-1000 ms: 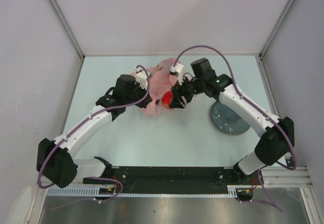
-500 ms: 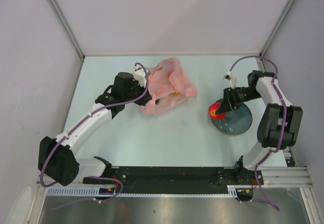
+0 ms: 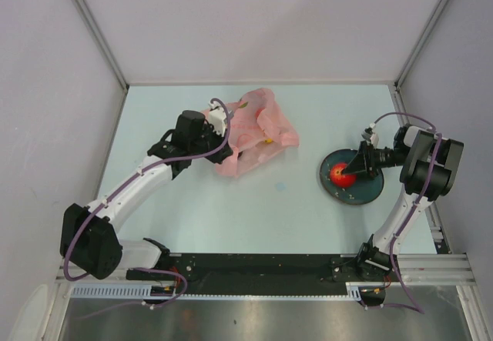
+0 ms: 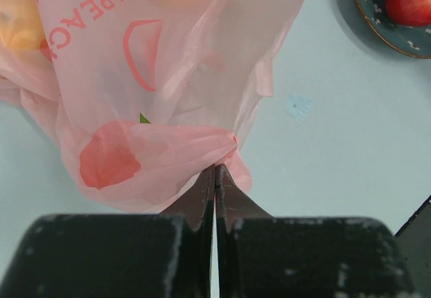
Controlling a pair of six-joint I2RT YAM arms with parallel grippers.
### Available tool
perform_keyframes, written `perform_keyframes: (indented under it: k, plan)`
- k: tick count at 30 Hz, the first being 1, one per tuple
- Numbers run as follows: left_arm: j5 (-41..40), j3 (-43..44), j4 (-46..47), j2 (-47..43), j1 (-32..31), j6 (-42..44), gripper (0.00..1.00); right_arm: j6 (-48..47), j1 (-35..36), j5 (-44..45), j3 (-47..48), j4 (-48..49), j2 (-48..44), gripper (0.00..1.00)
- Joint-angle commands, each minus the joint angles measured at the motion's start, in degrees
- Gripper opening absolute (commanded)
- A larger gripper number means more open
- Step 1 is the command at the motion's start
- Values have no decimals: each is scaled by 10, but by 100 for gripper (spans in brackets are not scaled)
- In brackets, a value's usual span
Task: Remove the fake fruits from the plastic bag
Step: Place the fake fruit on the plate.
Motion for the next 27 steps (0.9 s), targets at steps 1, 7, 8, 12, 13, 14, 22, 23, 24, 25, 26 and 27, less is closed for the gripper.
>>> perform_keyframes:
  k: [1, 7, 8, 12, 13, 14, 22, 23, 24, 25, 26, 27]
  plan:
    - [16, 21, 0, 11, 4, 20, 0, 89, 2, -6, 5, 82, -12, 43]
    - [16, 26, -1, 16, 4, 20, 0, 140, 2, 18, 5, 131, 4, 43]
    - [15, 25, -1, 16, 5, 20, 0, 143, 2, 20, 5, 137, 5, 45]
    - [15, 23, -1, 15, 4, 20, 0, 162, 2, 32, 5, 154, 7, 47]
    - [15, 22, 0, 14, 4, 20, 0, 164, 1, 33, 5, 155, 8, 47]
    - [15, 23, 0, 14, 4, 20, 0, 167, 2, 36, 5, 160, 8, 48]
    - [16, 25, 0, 16, 5, 20, 0, 183, 1, 64, 5, 183, -6, 59]
    - [16, 24, 1, 16, 4, 20, 0, 184, 0, 64, 5, 183, -6, 63]
    - [17, 24, 2, 16, 4, 20, 0, 185, 0, 65, 5, 183, -7, 65]
    - [17, 24, 2, 15, 4, 20, 0, 184, -1, 65, 5, 184, -8, 66]
    - [17, 24, 2, 16, 4, 20, 0, 184, 0, 66, 5, 185, -11, 71]
    - [17, 24, 1, 16, 4, 20, 0, 184, -1, 67, 5, 184, -11, 72]
